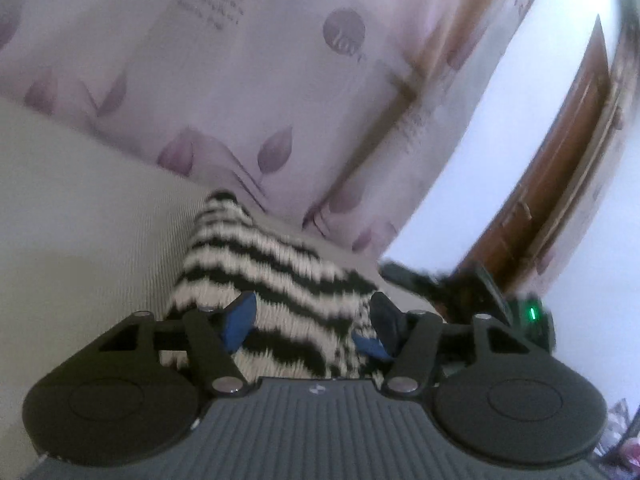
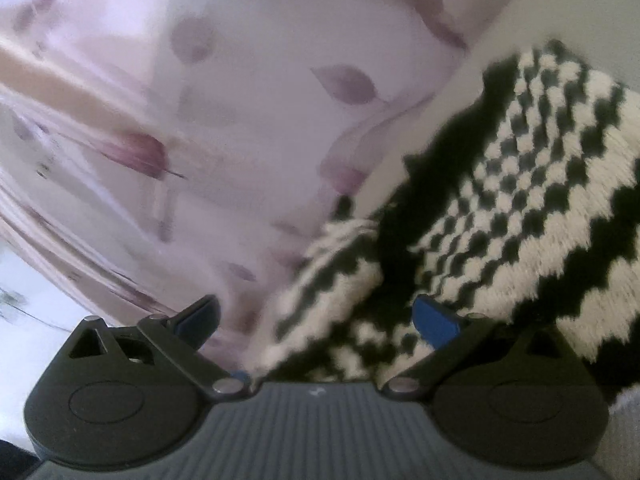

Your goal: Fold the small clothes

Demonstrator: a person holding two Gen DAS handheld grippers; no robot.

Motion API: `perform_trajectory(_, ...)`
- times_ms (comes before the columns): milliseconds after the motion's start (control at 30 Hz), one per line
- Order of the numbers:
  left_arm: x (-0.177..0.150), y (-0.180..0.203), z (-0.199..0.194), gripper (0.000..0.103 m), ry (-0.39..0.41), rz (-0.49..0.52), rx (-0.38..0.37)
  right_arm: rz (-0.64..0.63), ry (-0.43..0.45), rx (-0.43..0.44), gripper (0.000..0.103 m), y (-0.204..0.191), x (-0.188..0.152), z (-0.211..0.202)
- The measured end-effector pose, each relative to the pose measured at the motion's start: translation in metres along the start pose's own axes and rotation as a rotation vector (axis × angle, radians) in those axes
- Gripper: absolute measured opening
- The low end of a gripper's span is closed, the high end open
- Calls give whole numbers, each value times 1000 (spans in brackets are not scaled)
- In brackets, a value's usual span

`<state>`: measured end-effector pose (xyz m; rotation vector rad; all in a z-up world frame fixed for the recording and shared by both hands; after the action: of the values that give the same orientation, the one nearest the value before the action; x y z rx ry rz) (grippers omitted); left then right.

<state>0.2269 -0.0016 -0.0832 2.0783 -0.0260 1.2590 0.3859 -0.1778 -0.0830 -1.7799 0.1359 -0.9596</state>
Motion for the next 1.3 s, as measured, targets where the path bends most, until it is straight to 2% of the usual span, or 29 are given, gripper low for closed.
perform_trajectory(200, -20, 2, 1, 61, 0, 32, -44, -46, -41, -46, 103, -13, -3, 25)
perform_trajectory(233, -24, -1, 1, 61, -4, 37, -49, -60, -48, -46, 100, -17, -4, 30)
perform_trajectory(267, -26, -1, 2, 61, -8, 42, -58, -76, -49, -46, 84, -19, -5, 32)
perform_trajectory(300, -29, 0, 3, 62, -7, 44, -63, -102, -55, -54, 56, -23, -7, 35)
perform_trajectory(367, -28, -1, 3, 64, 3, 46, -65, -170, -76, -101, 42, -26, -13, 43)
perform_trajectory(433, -28, -2, 3, 66, 18, 43, -68, -176, -79, -108, 42, -23, -14, 49)
perform_trajectory(533, -29, -2, 0, 68, 26, 41, -73, -143, -81, -103, 49, -19, -13, 50)
perform_trajectory(600, -29, -1, -2, 70, 37, 46, -72, -127, -71, -94, 51, -20, -14, 48)
perform_trajectory(633, -29, 0, -4, 72, 45, 47, -68, -160, -73, -105, 49, -23, -15, 48)
perform_trajectory(700, -26, 0, -9, 76, 68, 41, -59, -209, -71, -122, 27, -26, -16, 49)
perform_trajectory(767, -22, -5, -15, 78, 107, 25, -31, -206, -62, -101, 19, -34, -10, 48)
perform_trajectory(800, -20, -10, -20, 87, 129, 12, -1, -215, -57, -89, 19, -39, -6, 46)
perform_trajectory(867, -17, -20, -26, 96, 162, -32, 48, -251, -45, -60, 18, -54, 8, 39)
perform_trajectory(1033, -14, -39, -31, 97, 182, -112, 91, -349, -4, -74, 18, -77, 48, 16)
perform_trajectory(1167, -13, -31, -30, 99, 164, -74, 95, -401, 30, -136, 17, -71, 85, -13)
perform_trajectory(1300, -15, -19, -24, 101, 139, -20, 91, -403, 48, -231, 17, -37, 118, -47)
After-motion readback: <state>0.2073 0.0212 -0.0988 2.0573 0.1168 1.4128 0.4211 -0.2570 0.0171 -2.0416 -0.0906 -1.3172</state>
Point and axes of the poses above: each gripper's, at about its wrist camera, not at the fingertips, and z roughly the way its jaws point, y to its right, x to its top, the point moved 10 cm from there along z, roughly the way its jaws point
